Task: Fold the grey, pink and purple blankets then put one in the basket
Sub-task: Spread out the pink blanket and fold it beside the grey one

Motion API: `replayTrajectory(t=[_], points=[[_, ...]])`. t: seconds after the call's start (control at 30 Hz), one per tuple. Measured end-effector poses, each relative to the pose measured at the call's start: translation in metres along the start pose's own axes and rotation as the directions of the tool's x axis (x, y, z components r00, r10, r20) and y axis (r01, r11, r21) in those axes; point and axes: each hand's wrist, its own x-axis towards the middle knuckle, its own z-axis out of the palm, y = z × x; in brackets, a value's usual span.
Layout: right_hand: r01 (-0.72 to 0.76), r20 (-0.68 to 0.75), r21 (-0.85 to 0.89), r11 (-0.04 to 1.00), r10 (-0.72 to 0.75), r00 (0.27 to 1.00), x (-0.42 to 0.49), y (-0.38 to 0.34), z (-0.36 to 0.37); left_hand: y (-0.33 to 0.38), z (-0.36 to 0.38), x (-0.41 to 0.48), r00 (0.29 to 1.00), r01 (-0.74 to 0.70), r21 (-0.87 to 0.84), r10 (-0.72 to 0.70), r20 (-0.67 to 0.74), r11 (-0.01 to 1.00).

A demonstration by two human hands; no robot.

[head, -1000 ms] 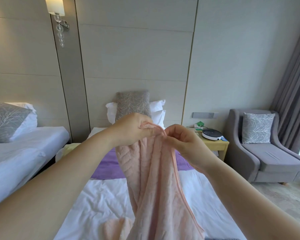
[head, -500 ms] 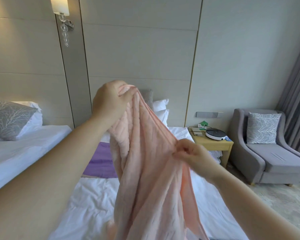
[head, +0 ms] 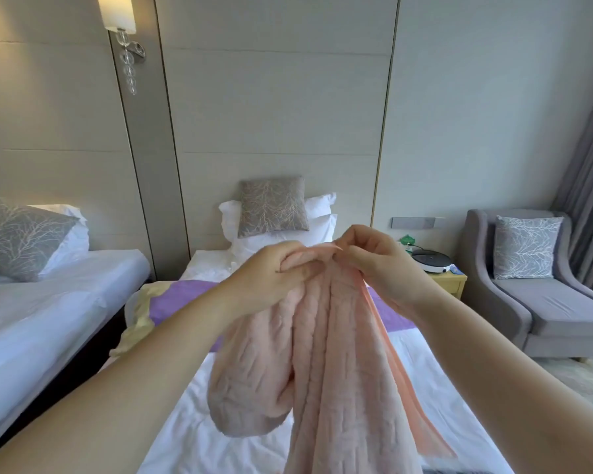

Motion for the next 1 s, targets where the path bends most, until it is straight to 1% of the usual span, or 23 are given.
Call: replayTrajectory(t=[0.03, 0.1, 0.17, 0.23, 0.3, 0.37, 0.43, 0.47, 0.53, 0.63, 0.67, 0.7, 0.73, 0.77, 0.8, 0.83, 0.87, 0.9, 0.93, 0.97, 1.0], points=[[-0.011, 0.013, -0.031, 0.999, 0.012, 1.000, -0.003, 0.004, -0.004, 0.003, -0.002, 0.002, 0.998, -0.041, -0.020, 0.039, -0.058, 0.999], [-0.064, 0.078, -0.102, 0.993, 0.072, 0.994, -0.012, 0.015, -0.012, 0.011, -0.007, 0.009, 0.984, -0.095, 0.026, 0.098, -0.151, 0.995], [-0.125, 0.160, -0.143, 0.982, 0.148, 0.976, -0.022, 0.026, -0.018, 0.017, -0.011, 0.017, 0.970, -0.127, 0.084, 0.141, -0.197, 0.988], [-0.158, 0.192, -0.219, 0.963, 0.201, 0.961, -0.030, 0.036, -0.022, 0.023, -0.016, 0.023, 0.954, -0.143, 0.123, 0.170, -0.248, 0.982], [-0.192, 0.180, -0.363, 0.912, 0.271, 0.946, -0.035, 0.046, -0.027, 0.026, -0.024, 0.027, 0.928, -0.146, 0.109, 0.174, -0.330, 0.983], [-0.229, 0.207, -0.476, 0.849, 0.361, 0.909, -0.040, 0.052, -0.033, 0.026, -0.035, 0.027, 0.896, -0.120, 0.086, 0.145, -0.420, 0.989], [-0.248, 0.221, -0.540, 0.804, 0.421, 0.880, -0.043, 0.053, -0.039, 0.023, -0.045, 0.025, 0.869, -0.086, 0.080, 0.114, -0.482, 0.993], [-0.256, 0.220, -0.543, 0.800, 0.430, 0.876, -0.044, 0.052, -0.041, 0.021, -0.051, 0.023, 0.857, -0.067, 0.075, 0.096, -0.506, 0.995], [-0.266, 0.201, -0.491, 0.829, 0.405, 0.892, -0.042, 0.049, -0.042, 0.015, -0.060, 0.019, 0.832, -0.015, 0.080, 0.057, -0.552, 0.997], [-0.201, 0.064, -0.415, 0.887, 0.249, 0.966, -0.033, 0.037, -0.041, -0.002, -0.070, 0.012, 0.791, 0.092, 0.088, -0.019, -0.612, 0.992], [-0.173, 0.038, -0.409, 0.896, 0.206, 0.978, -0.031, 0.033, -0.041, -0.008, -0.072, 0.010, 0.771, 0.140, 0.073, -0.062, -0.634, 0.988], [-0.143, 0.045, -0.408, 0.902, 0.176, 0.983, -0.028, 0.028, -0.041, -0.014, -0.074, 0.008, 0.746, 0.203, 0.068, -0.110, -0.657, 0.977], [-0.116, 0.082, -0.415, 0.902, 0.165, 0.983, -0.026, 0.022, -0.039, -0.021, -0.074, 0.006, 0.717, 0.292, 0.098, -0.150, -0.681, 0.951], [-0.092, 0.135, -0.424, 0.901, 0.163, 0.977, -0.024, 0.016, -0.037, -0.027, -0.074, 0.004, 0.688, 0.407, 0.171, -0.178, -0.703, 0.897], [-0.071, 0.177, -0.435, 0.898, 0.163, 0.971, -0.022, 0.012, -0.032, -0.030, -0.073, 0.001, 0.670, 0.517, 0.263, -0.195, -0.716, 0.814], [-0.049, 0.205, -0.445, 0.894, 0.155, 0.966, -0.019, 0.010, -0.026, -0.033, -0.068, -0.002, 0.687, 0.573, 0.340, -0.210, -0.696, 0.746], [-0.028, 0.219, -0.447, 0.894, 0.139, 0.966, -0.016, 0.008, -0.019, -0.035, -0.059, -0.004, 0.747, 0.551, 0.374, -0.242, -0.619, 0.746], [-0.005, 0.226, -0.442, 0.897, 0.116, 0.967, -0.013, 0.008, -0.013, -0.035, -0.047, -0.007, 0.842, 0.460, 0.350, -0.276, -0.462, 0.816], [0.013, 0.234, -0.439, 0.899, 0.101, 0.967, -0.011, 0.008, -0.007, -0.034, -0.034, -0.010, 0.922, 0.357, 0.251, -0.296, -0.247, 0.900], [0.024, 0.250, -0.442, 0.897, 0.097, 0.963, -0.008, 0.009, -0.003, -0.030, -0.020, -0.014, 0.955, 0.296, 0.104, -0.294, -0.036, 0.949], [0.028, 0.267, -0.453, 0.891, 0.105, 0.958, -0.007, 0.010, 0.001, -0.027, -0.008, -0.017, 0.952, 0.284, -0.042, -0.277, 0.129, 0.958]])
